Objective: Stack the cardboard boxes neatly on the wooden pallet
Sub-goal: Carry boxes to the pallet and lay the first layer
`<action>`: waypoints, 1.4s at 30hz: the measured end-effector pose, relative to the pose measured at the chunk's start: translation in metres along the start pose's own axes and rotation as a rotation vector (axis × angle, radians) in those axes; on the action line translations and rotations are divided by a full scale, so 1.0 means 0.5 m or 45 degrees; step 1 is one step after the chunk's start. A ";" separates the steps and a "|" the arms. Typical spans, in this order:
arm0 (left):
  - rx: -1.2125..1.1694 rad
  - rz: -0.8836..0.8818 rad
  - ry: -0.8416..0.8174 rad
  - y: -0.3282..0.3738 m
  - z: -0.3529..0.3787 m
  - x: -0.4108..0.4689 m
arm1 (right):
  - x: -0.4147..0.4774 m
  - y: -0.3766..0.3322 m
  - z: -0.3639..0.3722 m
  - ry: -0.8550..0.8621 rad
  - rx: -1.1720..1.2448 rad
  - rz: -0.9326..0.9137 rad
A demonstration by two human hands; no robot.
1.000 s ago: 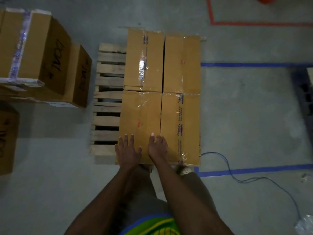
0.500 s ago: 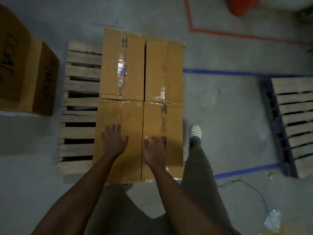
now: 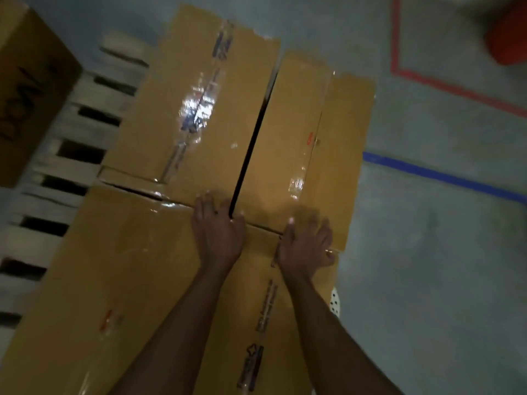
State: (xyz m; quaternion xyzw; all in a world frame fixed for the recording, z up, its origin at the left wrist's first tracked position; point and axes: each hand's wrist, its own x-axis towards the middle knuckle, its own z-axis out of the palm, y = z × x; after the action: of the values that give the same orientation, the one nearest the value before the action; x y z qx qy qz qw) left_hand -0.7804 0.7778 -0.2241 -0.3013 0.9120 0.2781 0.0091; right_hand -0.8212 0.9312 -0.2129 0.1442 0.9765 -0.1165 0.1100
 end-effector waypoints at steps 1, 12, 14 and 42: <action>-0.005 -0.033 0.035 0.012 0.012 0.013 | 0.029 0.010 0.007 0.001 -0.016 0.033; 0.176 -0.133 0.048 0.077 0.048 0.102 | 0.138 0.031 0.018 -0.049 0.119 0.488; 0.199 -0.145 0.036 0.080 0.047 0.098 | 0.144 0.024 0.023 -0.048 0.139 0.505; -0.065 -0.296 0.407 -0.006 0.041 -0.103 | 0.112 0.040 0.042 -0.044 0.032 0.261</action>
State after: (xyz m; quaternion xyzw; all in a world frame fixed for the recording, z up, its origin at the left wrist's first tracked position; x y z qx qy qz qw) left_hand -0.7397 0.8142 -0.2335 -0.4452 0.8535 0.2469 -0.1114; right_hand -0.8636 0.9587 -0.2508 0.2426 0.9530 -0.1195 0.1365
